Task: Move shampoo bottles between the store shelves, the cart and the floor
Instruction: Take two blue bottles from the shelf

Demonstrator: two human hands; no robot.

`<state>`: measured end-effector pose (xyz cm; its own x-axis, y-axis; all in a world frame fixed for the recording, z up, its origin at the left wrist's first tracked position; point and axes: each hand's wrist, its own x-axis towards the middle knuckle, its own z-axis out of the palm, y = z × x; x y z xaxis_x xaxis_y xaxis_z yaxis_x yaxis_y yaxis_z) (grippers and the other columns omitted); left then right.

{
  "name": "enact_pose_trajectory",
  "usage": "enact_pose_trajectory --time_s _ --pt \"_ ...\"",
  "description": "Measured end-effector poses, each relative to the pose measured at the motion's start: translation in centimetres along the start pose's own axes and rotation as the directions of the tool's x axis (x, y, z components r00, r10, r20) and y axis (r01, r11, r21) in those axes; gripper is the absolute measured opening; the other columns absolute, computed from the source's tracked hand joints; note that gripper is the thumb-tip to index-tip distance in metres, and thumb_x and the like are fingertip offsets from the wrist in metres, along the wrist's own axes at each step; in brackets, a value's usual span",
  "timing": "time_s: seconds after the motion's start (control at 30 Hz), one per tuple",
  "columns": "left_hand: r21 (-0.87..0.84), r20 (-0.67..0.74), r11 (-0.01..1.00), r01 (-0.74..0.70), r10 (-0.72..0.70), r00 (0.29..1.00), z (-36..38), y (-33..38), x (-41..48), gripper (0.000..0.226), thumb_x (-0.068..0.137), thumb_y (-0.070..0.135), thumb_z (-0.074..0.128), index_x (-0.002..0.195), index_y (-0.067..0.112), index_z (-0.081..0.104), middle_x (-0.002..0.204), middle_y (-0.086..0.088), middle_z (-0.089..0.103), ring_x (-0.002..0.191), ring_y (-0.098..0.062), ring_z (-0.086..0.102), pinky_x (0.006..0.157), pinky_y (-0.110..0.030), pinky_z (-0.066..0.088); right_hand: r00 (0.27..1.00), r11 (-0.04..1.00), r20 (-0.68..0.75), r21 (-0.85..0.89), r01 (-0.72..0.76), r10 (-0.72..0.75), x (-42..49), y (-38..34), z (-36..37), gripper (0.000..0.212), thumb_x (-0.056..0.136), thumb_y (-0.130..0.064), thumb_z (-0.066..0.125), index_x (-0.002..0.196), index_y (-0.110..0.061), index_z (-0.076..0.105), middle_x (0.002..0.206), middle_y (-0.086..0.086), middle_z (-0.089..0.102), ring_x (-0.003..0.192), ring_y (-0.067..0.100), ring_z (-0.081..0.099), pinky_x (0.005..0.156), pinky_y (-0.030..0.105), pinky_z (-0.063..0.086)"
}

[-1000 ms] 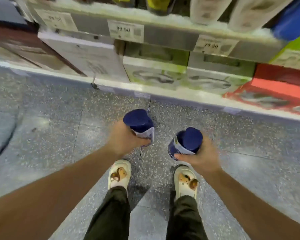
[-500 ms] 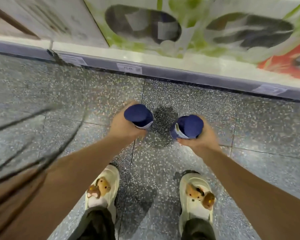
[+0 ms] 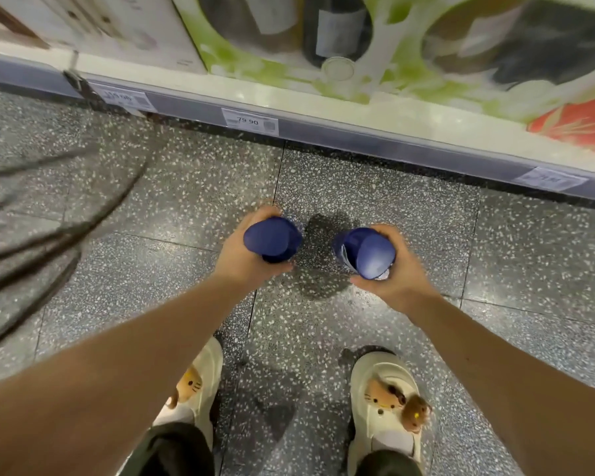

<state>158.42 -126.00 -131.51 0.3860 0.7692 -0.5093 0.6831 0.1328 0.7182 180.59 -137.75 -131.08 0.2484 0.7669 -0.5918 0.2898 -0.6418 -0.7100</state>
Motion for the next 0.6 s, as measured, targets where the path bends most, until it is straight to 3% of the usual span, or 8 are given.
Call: enact_pose_trajectory --time_s 0.1,0.17,0.27,0.33,0.43,0.6 --pt "0.035 0.081 0.999 0.041 -0.044 0.996 -0.6 -1.0 -0.8 0.114 0.049 0.022 0.094 0.141 0.042 0.03 0.142 0.008 0.044 0.126 -0.018 0.048 0.106 -0.042 0.04 0.997 0.984 0.031 -0.165 -0.069 0.075 -0.6 -0.1 -0.7 0.108 0.061 -0.016 0.088 0.147 -0.031 0.023 0.149 -0.003 0.035 0.134 0.027 0.039 0.109 0.042 0.034" --pt "0.107 0.127 0.989 0.097 -0.111 0.986 -1.3 -0.8 -1.3 0.133 0.047 0.025 0.095 0.147 0.047 0.011 0.149 0.007 0.036 0.131 -0.02 0.043 0.109 -0.044 0.037 0.985 0.952 0.029 -0.262 -0.156 0.17 -1.6 -0.7 -1.3 0.122 0.062 -0.014 0.087 0.15 -0.039 0.006 0.156 -0.004 0.023 0.136 0.027 0.036 0.107 0.038 0.034" --pt "0.311 0.142 0.94 0.143 -0.194 0.971 -2.9 0.3 -2.6 0.137 0.055 0.023 0.092 0.149 0.042 -0.006 0.156 -0.003 0.023 0.135 -0.031 0.037 0.109 -0.049 0.035 0.979 0.907 0.037 -0.386 -0.17 0.199 -3.3 -2.0 -2.4 0.125 0.064 -0.01 0.086 0.148 -0.046 0.0 0.157 -0.003 0.021 0.135 0.028 0.038 0.103 0.036 0.039" --pt "0.405 0.129 0.899 0.165 -0.235 0.963 -4.4 1.4 -4.0 0.128 0.062 0.021 0.088 0.152 0.033 -0.004 0.156 -0.007 0.024 0.134 -0.032 0.038 0.108 -0.045 0.037 0.978 0.891 0.035 -0.42 -0.173 0.206 -4.6 -3.5 -3.5 0.121 0.066 -0.007 0.084 0.148 -0.045 0.003 0.156 0.0 0.025 0.134 0.028 0.039 0.103 0.037 0.04" --pt "0.488 0.113 0.863 0.131 -0.211 0.971 -7.2 4.3 -6.2 0.097 0.077 0.017 0.078 0.152 0.024 0.016 0.147 -0.011 0.038 0.125 -0.029 0.048 0.102 -0.039 0.043 0.976 0.871 0.021 -0.456 -0.186 0.219 -6.8 -7.1 -5.1 0.109 0.071 -0.005 0.079 0.149 -0.041 0.011 0.153 0.006 0.031 0.13 0.03 0.044 0.101 0.041 0.045" --pt "0.543 0.151 0.84 0.006 -0.105 0.983 -12.5 12.6 -10.7 0.052 0.087 0.024 0.065 0.135 0.02 0.044 0.115 -0.004 0.06 0.092 -0.016 0.057 0.081 -0.029 0.049 0.99 0.885 0.023 -0.451 -0.115 0.141 -12.1 -15.8 -7.5 0.08 0.075 -0.001 0.072 0.143 -0.024 0.037 0.143 0.006 0.044 0.114 0.024 0.056 0.09 0.031 0.051"
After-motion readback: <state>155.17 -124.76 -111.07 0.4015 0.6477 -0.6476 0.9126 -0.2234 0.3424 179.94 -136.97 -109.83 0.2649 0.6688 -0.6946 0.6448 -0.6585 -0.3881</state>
